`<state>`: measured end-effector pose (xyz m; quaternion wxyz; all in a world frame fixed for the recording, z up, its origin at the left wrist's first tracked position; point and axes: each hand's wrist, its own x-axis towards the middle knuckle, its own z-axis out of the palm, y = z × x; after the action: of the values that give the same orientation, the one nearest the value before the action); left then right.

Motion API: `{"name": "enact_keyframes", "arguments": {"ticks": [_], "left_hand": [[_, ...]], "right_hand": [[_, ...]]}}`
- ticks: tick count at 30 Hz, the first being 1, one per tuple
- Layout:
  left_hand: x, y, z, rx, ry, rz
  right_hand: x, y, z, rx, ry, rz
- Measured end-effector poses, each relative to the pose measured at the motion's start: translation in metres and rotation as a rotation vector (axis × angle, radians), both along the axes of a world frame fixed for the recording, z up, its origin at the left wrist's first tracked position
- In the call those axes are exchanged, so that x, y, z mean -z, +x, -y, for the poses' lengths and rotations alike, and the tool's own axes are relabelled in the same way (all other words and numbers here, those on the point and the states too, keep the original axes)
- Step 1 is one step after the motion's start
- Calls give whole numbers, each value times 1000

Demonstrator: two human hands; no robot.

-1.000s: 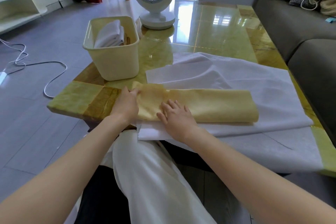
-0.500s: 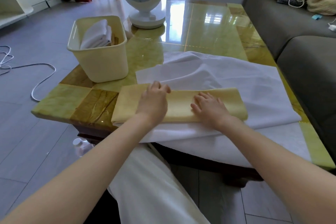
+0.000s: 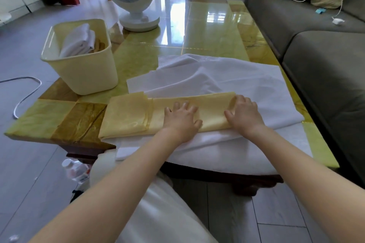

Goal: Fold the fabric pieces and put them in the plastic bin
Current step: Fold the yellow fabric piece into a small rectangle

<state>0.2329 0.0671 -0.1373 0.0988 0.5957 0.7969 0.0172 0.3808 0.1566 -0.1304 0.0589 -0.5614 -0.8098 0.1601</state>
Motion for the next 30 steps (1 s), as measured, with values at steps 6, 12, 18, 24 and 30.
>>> {"name": "enact_keyframes", "arguments": {"ticks": [6,12,18,24,30], "left_hand": [[3,4,-1,8,-41,-65],[7,8,-3,-16,-14,-81],[-2,12,0,-75,106,117],[-31,-8,14,-203,566,475],[-37,-40,25,-343,503,651]], "right_hand": [[-8,3,1,139,-111,-93],[-21,7,3,200,-206,-125],[-45,-15,27,63,45,-300],[-53,-58,55,-210,165,-418],[-31,-80,75,-363,147,-392]]}}
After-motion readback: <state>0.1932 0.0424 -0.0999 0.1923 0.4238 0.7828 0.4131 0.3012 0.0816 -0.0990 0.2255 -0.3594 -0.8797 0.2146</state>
